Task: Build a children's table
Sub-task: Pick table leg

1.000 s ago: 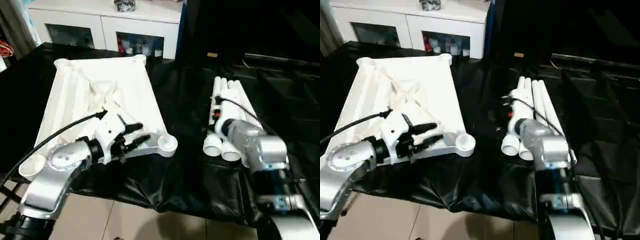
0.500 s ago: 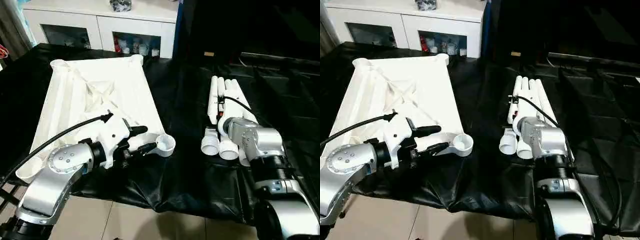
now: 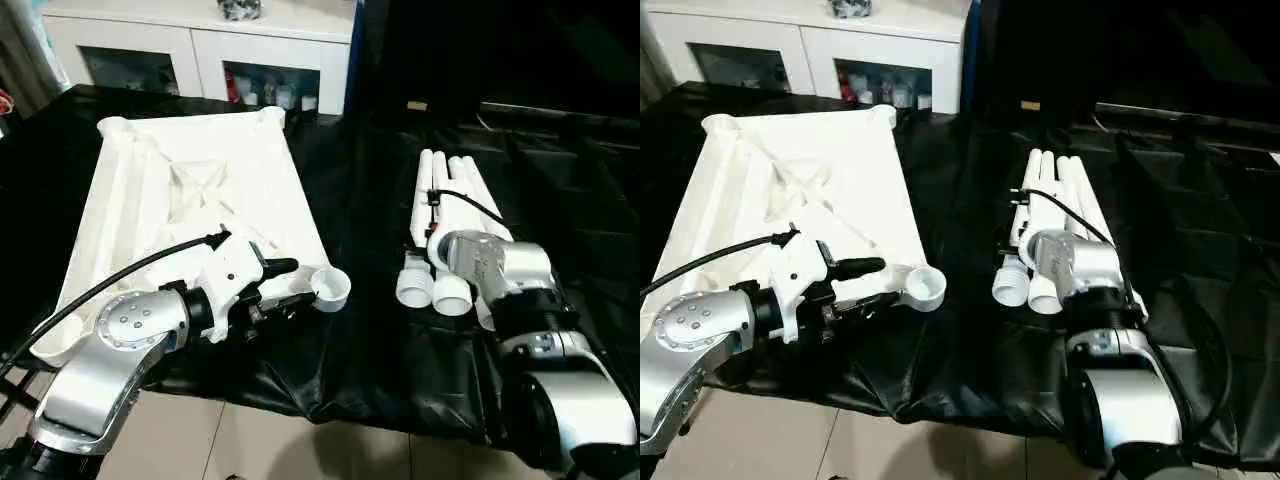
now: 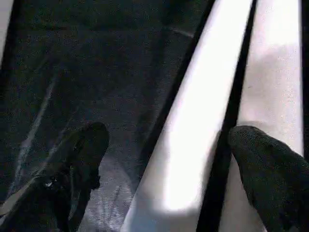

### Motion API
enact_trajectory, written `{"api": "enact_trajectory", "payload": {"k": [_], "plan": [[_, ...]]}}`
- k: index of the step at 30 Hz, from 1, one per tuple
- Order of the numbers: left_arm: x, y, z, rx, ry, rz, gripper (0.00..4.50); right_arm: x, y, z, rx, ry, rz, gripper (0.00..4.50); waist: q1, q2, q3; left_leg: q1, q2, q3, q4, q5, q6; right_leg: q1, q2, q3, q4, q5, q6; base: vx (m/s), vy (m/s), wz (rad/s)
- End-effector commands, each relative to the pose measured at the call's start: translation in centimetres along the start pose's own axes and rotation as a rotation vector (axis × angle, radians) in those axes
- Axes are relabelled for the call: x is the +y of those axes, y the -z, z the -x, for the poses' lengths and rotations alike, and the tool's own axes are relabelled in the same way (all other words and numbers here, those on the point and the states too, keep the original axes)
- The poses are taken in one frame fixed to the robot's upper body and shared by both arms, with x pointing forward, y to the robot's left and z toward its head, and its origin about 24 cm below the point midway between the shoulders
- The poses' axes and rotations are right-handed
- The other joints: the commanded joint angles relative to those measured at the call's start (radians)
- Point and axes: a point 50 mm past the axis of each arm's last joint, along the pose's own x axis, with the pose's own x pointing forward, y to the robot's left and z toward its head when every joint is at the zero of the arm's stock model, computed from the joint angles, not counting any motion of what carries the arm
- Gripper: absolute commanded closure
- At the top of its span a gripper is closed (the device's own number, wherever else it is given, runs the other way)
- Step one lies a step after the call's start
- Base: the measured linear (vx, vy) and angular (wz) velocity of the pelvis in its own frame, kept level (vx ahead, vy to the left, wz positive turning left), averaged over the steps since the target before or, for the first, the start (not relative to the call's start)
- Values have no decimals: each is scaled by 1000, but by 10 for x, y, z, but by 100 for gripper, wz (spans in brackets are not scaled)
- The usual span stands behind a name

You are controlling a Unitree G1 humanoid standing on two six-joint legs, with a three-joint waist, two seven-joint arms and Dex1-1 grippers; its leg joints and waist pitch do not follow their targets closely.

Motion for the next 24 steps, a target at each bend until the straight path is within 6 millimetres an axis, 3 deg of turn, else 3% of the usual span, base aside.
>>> {"api": "enact_trajectory", "payload": {"k": [1,2,4,10,11,15,16,24], "plan": [[-4,-4,1,-7,22,-13,190,-1,2,-2,22,3,4,0,2,9,-65,24,44,-9,-58,-19,-20,41,-69,44,-53,224,-238,0,0,0],[-4,-5,1,-6,29,-14,185,-2,2,-3,52,3,24,30,1,8,-65,23,43,-9,-57,-21,-23,41,-69,44,-53,216,-242,0,0,0],[-4,-5,1,-3,33,-16,185,-3,2,-3,67,3,27,30,2,9,-65,22,43,-9,-57,-19,-22,41,-70,44,-54,214,-242,0,0,0],[-6,-6,1,6,57,-16,185,-7,6,-6,118,5,0,77,2,6,-65,21,44,-8,-57,-22,-20,40,-71,44,-54,193,-243,0,0,0],[-6,-6,1,6,60,-15,185,-7,6,-6,122,4,-2,102,2,3,-66,21,44,-7,-56,-18,-17,40,-71,43,-53,199,-245,0,0,0],[-7,-8,1,4,67,-16,185,-8,6,-7,125,7,0,129,2,5,-67,21,45,-7,-55,-13,-8,38,-72,43,-52,200,-251,0,0,0],[-7,-9,2,7,70,-19,185,-9,6,-8,125,7,0,141,2,-1,-67,20,44,-7,-55,-14,-7,39,-72,42,-52,198,-255,0,0,0],[-5,-8,3,36,47,-79,185,-10,8,-10,119,21,-41,207,4,3,-66,20,45,-6,-54,-9,3,37,-71,42,-52,196,-252,0,0,0]]}}
